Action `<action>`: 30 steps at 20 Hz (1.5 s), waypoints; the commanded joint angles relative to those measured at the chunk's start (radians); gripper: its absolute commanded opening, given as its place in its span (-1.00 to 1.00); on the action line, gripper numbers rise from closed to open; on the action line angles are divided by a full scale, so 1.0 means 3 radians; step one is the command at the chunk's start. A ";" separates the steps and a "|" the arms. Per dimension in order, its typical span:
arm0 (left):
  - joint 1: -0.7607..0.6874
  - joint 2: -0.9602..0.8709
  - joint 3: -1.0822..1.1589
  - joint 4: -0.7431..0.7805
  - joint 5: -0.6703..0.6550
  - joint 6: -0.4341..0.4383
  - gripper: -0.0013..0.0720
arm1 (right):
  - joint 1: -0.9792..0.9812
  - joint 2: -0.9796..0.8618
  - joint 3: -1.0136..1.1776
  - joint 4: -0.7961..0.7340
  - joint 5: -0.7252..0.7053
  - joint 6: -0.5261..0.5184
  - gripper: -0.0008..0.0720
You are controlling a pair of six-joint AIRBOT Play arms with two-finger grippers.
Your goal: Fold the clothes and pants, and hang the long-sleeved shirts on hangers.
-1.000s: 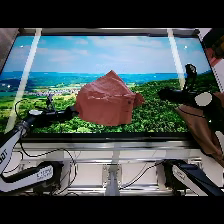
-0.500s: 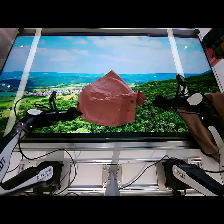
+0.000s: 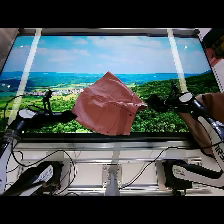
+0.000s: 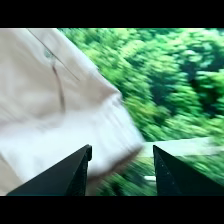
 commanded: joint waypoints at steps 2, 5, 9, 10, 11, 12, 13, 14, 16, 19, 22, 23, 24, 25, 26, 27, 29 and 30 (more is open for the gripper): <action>0.0014 0.0039 0.0001 0.0053 -0.0017 -0.0033 -0.94 | -0.0006 -0.0248 0.0003 0.0619 -0.0160 0.0029 0.29; 0.0014 0.0039 0.0001 0.0053 -0.0018 -0.0033 -0.94 | -0.0046 -0.0378 0.0075 0.0423 -0.0064 0.0022 0.43; 0.0014 0.0039 0.0001 0.0052 -0.0018 -0.0034 -0.94 | -0.0233 -0.0435 0.0434 -0.0552 0.0278 0.0015 0.43; 0.0014 0.0039 0.0001 0.0069 -0.0041 -0.0033 -0.94 | -0.0312 -0.0435 0.0495 -0.0673 0.0411 0.0011 0.43; 0.0014 0.0039 0.0001 0.0145 -0.0072 -0.0033 -0.94 | -0.0387 -0.0435 0.0512 -0.0697 0.0546 -0.0050 0.42; 0.0014 0.0039 0.0001 0.0280 -0.0113 -0.0034 -0.94 | -0.0441 -0.0446 0.0510 -0.0688 0.0675 -0.0178 0.42; 0.0014 0.0039 0.0001 0.0423 -0.0160 -0.0037 -0.94 | -0.0476 -0.0482 0.0510 -0.0687 0.0830 -0.0291 0.42; 0.0014 0.0039 0.0001 0.0598 -0.0178 -0.0113 -0.94 | -0.0482 -0.0534 0.0506 -0.0654 0.0940 -0.0408 0.42; 0.0014 0.0039 0.0001 0.0825 -0.0177 -0.0340 -0.94 | -0.0465 -0.0636 0.0500 -0.0423 0.0997 -0.0627 0.42; 0.0014 0.0039 0.0001 0.0820 -0.0175 -0.0354 -0.94 | -0.0401 -0.0718 0.0501 -0.0080 0.0837 -0.0778 0.41; 0.0014 0.0039 0.0001 0.0821 -0.0174 -0.0360 -0.94 | -0.0259 -0.0813 0.0501 0.0027 0.0777 -0.0857 0.35; 0.0014 0.0039 0.0001 0.0820 -0.0174 -0.0360 -0.94 | -0.0192 -0.0835 0.0501 0.0058 0.0771 -0.0950 0.35; 0.0014 0.0039 0.0001 0.0820 -0.0174 -0.0360 -0.94 | -0.0116 -0.0849 0.0501 0.0079 0.0729 -0.0999 0.34; 0.0014 0.0039 0.0001 0.0820 -0.0174 -0.0360 -0.94 | -0.0042 -0.0849 0.0502 0.0076 0.0665 -0.1066 0.33; 0.0014 0.0039 0.0001 0.0821 -0.0174 -0.0360 -0.94 | 0.0024 -0.0849 0.0504 0.0066 0.0612 -0.1087 0.29; 0.0014 0.0039 0.0001 0.0821 -0.0174 -0.0360 -0.94 | 0.0066 -0.0849 0.0504 0.0062 0.0589 -0.1128 0.18; 0.0014 0.0038 0.0001 0.0823 -0.0165 -0.0360 -0.94 | 0.0088 -0.0849 0.0504 0.0053 0.0598 -0.1151 -0.11; 0.0014 0.0038 0.0000 0.0823 -0.0151 -0.0360 -0.94 | 0.0088 -0.0848 0.0504 0.0053 0.0595 -0.1151 -0.36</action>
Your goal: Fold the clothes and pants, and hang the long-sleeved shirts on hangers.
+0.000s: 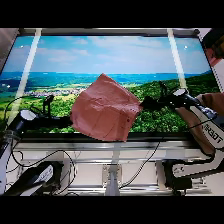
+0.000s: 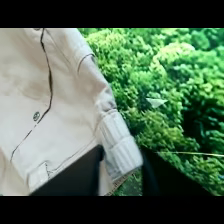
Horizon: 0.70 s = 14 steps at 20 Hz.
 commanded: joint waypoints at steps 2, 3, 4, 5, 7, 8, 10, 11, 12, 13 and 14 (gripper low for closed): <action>0.0004 0.0000 0.0000 0.0000 0.0052 -0.0004 -0.94 | 0.0065 0.0004 0.0011 0.0014 -0.0158 -0.0084 -0.80; 0.0003 0.0000 0.0000 -0.0041 0.0055 -0.0004 -0.94 | 0.0067 0.0005 0.0061 0.0006 -0.0239 -0.0086 -0.92; 0.0003 0.0000 0.0000 -0.0120 0.0056 -0.0004 -0.94 | 0.0067 0.0005 0.0141 0.0008 -0.0306 -0.0090 -0.92; 0.0001 0.0000 0.0000 -0.0238 0.0094 -0.0004 -0.94 | 0.0067 0.0005 0.0253 0.0008 -0.0373 -0.0107 -0.92; -0.0029 0.0000 0.0000 -0.0458 0.0296 -0.0004 -0.94 | 0.0069 0.0005 0.0571 0.0005 -0.0511 -0.0164 -0.92; -0.0079 0.0000 0.0000 -0.0470 0.0436 -0.0008 -0.94 | 0.0075 0.0005 0.0732 -0.0001 -0.0598 -0.0164 -0.92; -0.0231 -0.0017 0.0000 -0.0464 0.0671 -0.0028 -0.94 | 0.0151 0.0004 0.1047 -0.0151 -0.0860 -0.0163 -0.92; -0.0334 -0.0042 0.0000 -0.0464 0.0760 -0.0098 -0.94 | 0.0231 -0.0003 0.1189 -0.0282 -0.1010 -0.0163 -0.92; -0.0459 -0.0078 0.0000 -0.0464 0.0858 -0.0175 -0.94 | 0.0327 -0.0009 0.1300 -0.0425 -0.1188 -0.0161 -0.92; -0.0593 -0.0113 0.0000 -0.0465 0.0977 -0.0248 -0.94 | 0.0413 -0.0013 0.1362 -0.0523 -0.1385 -0.0154 -0.92; -0.0752 -0.0167 0.0000 -0.0467 0.1132 -0.0355 -0.95 | 0.0493 -0.0024 0.1385 -0.0568 -0.1578 -0.0151 -0.92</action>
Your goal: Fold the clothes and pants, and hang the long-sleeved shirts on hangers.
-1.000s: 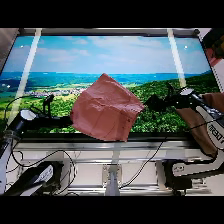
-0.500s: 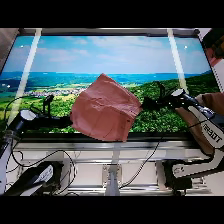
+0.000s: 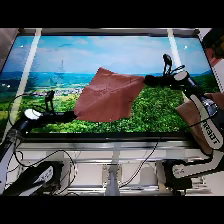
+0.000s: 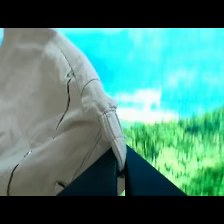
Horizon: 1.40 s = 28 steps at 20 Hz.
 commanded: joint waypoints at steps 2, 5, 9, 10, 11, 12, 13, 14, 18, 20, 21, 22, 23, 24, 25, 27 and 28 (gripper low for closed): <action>-0.0614 -0.0197 0.0000 -0.0032 0.0729 -0.0430 -0.94 | 0.0284 -0.0094 0.0240 -0.0298 -0.0823 0.0137 -0.92; -0.0997 -0.0379 0.0000 -0.0032 0.1170 -0.0983 -0.95 | 0.0285 -0.0312 0.0240 -0.0295 -0.0745 0.0404 -0.92; -0.1424 -0.0618 0.0000 -0.0034 0.1471 -0.1256 -0.94 | 0.0347 -0.0431 0.0240 -0.0296 -0.0721 0.0401 -0.92; -0.1472 -0.0645 0.0000 -0.0036 0.1520 -0.1280 -0.94 | 0.0347 -0.0431 0.0243 -0.0298 -0.0752 0.0401 -0.92; -0.1494 -0.0646 0.0000 -0.0037 0.1564 -0.1279 -0.94 | 0.0341 -0.0431 0.0242 -0.0299 -0.0754 0.0401 -0.92; -0.1493 -0.0642 0.0001 -0.0038 0.1582 -0.1279 -0.94 | 0.0329 -0.0431 0.0242 -0.0299 -0.0732 0.0401 -0.92; -0.1489 -0.0642 0.0001 -0.0037 0.1591 -0.1279 -0.94 | 0.0318 -0.0430 0.0242 -0.0299 -0.0703 0.0401 -0.86; -0.1481 -0.0641 0.0001 -0.0037 0.1588 -0.1279 -0.94 | 0.0310 -0.0429 0.0242 -0.0300 -0.0670 0.0401 -0.36; -0.1479 -0.0641 0.0001 -0.0037 0.1588 -0.1279 -0.94 | 0.0247 -0.0346 0.0245 -0.0388 -0.0579 0.0399 0.61; -0.1479 -0.0635 0.0001 -0.0034 0.1587 -0.1277 -0.94 | 0.0158 -0.0206 0.0245 -0.0593 -0.0453 0.0399 0.60; -0.1479 -0.0618 0.0001 -0.0033 0.1586 -0.1275 -0.94 | 0.0095 -0.0121 0.0245 -0.0734 -0.0350 0.0399 0.58; -0.1479 -0.0587 0.0001 -0.0023 0.1586 -0.1274 -0.94 | 0.0020 -0.0022 0.0245 -0.0889 -0.0220 0.0399 0.57; -0.1479 -0.0551 0.0001 -0.0022 0.1584 -0.1255 -0.94 | -0.0075 0.0088 0.0245 -0.1038 -0.0045 0.0399 0.53; -0.1479 -0.0511 0.0001 -0.0022 0.1584 -0.1247 -0.94 | -0.0187 0.0198 0.0245 -0.1155 0.0179 0.0399 0.53; -0.1479 -0.0482 0.0001 -0.0020 0.1573 -0.1236 -0.84 | -0.0306 0.0299 0.0245 -0.1253 0.0425 0.0399 0.53; -0.1479 -0.0450 0.0001 0.0069 0.1497 -0.1175 0.67 | -0.0576 0.0467 0.0245 -0.1396 0.0966 0.0398 0.53; -0.1478 -0.0449 0.0001 0.0066 0.1425 -0.1176 0.98 | -0.0718 0.0521 0.0245 -0.1431 0.1222 0.0398 0.53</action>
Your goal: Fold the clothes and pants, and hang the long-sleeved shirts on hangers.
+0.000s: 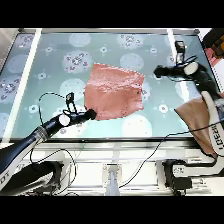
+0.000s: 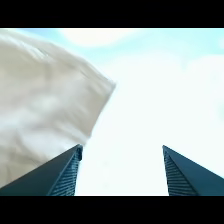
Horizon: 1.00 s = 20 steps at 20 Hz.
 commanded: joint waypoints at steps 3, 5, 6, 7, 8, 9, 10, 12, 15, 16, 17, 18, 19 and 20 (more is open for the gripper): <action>0.0005 0.0067 -0.0003 0.0069 -0.0486 0.0050 0.98 | -0.0689 0.0251 -0.0004 -0.0273 0.1354 0.0001 0.53; 0.0060 0.0114 -0.0003 0.0100 -0.0702 0.0051 0.97 | -0.0844 0.0251 -0.0085 -0.0268 0.1659 0.0001 0.53; 0.0118 0.0150 -0.0003 0.0149 -0.0768 0.0051 0.97 | -0.0881 0.0251 -0.0156 -0.0253 0.1745 0.0001 0.53; 0.0203 0.0210 -0.0003 0.0235 -0.0815 0.0051 0.97 | -0.0891 0.0253 -0.0256 -0.0192 0.1804 0.0000 0.53; 0.0310 0.0286 -0.0003 0.0317 -0.0858 0.0051 0.97 | -0.0891 0.0254 -0.0399 -0.0090 0.1831 -0.0001 0.53; 0.0454 0.0389 -0.0003 0.0381 -0.0907 0.0051 0.97 | -0.0880 0.0253 -0.0570 0.0039 0.1865 -0.0052 0.53; 0.0599 0.0482 -0.0003 0.0427 -0.0947 0.0052 0.97 | -0.0866 0.0253 -0.0739 0.0170 0.1882 -0.0127 0.53; 0.0880 0.0621 -0.0003 0.0554 -0.1016 0.0080 0.97 | -0.0820 0.0253 -0.1081 0.0439 0.1812 -0.0214 0.53; 0.1167 0.0623 -0.0001 0.0608 -0.1137 0.0289 0.97 | -0.0675 0.0252 -0.1434 0.0885 0.1391 -0.0212 0.53; 0.1235 0.0608 0.0001 0.0607 -0.1190 0.0289 0.97 | -0.0591 0.0249 -0.1481 0.0961 0.1239 -0.0212 0.53; 0.1286 0.0586 0.0004 0.0607 -0.1232 0.0290 0.97 | -0.0483 0.0249 -0.1494 0.0984 0.1062 -0.0212 0.53; 0.1316 0.0556 0.0017 0.0607 -0.1254 0.0320 0.97 | -0.0373 0.0249 -0.1492 0.0988 0.0908 -0.0211 0.53; 0.1331 0.0514 0.0052 0.0603 -0.1282 0.0409 0.97 | -0.0254 0.0244 -0.1490 0.1005 0.0765 -0.0203 0.53; 0.1331 0.0465 0.0108 0.0590 -0.1314 0.0465 0.97 | -0.0159 0.0216 -0.1479 0.1045 0.0692 -0.0174 0.53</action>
